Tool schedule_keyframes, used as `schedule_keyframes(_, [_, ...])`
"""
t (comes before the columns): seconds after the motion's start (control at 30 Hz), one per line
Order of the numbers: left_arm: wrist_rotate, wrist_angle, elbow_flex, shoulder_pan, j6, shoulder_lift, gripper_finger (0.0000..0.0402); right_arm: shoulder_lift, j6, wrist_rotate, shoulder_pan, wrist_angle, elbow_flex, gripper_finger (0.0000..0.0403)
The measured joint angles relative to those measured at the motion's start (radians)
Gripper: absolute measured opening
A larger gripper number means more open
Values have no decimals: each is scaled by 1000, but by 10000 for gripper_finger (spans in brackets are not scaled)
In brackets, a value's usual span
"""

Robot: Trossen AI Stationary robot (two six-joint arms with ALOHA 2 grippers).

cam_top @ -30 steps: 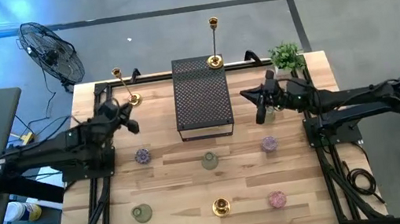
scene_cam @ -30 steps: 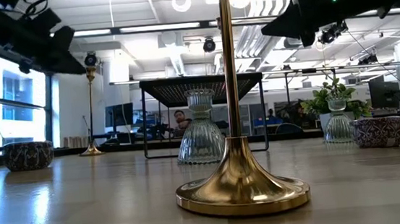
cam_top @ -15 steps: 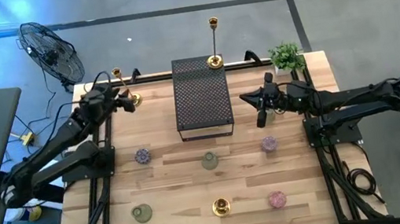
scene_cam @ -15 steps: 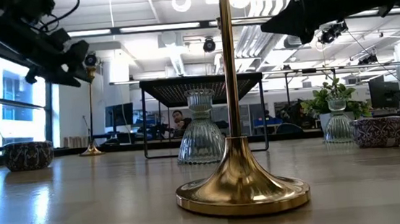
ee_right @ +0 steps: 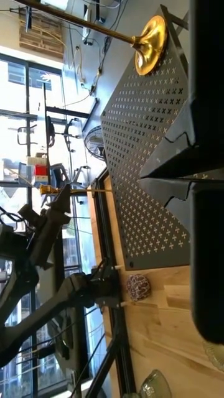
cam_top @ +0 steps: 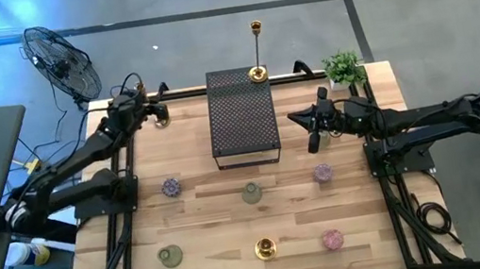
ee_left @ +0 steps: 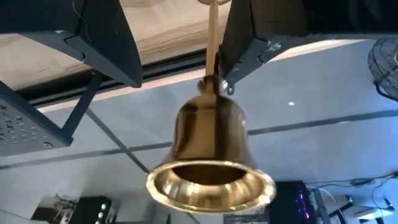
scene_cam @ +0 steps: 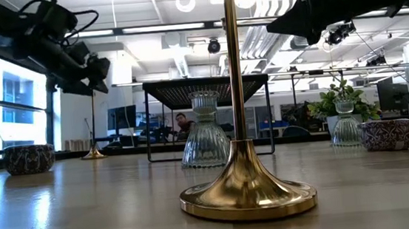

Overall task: Pick & Place candle stick holders
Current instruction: Put the top gold candle holder on the shelf

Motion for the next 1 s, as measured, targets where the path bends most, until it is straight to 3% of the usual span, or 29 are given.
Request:
schedule_keyframes(0.17, [-7, 40, 0, 0, -10, 48, 206, 0, 0, 0, 0, -3, 0, 1])
schedule_keyframes(0.27, [-27, 38, 0, 0, -10, 50, 184, 0, 0, 0, 0, -4, 0, 1])
schedule_keyframes(0.63, [-14, 49, 8, -1, 70, 22, 14, 0, 0, 0, 0, -4, 0, 1])
schedule_keyframes(0.83, [21, -100, 160, -40, 113, -64, 24, 0, 0, 4, 0, -5, 1, 1])
schedule_keyframes(1.0, [195, -141, 327, -80, 111, -75, 10, 0, -2, 5, 0, -5, 2, 2])
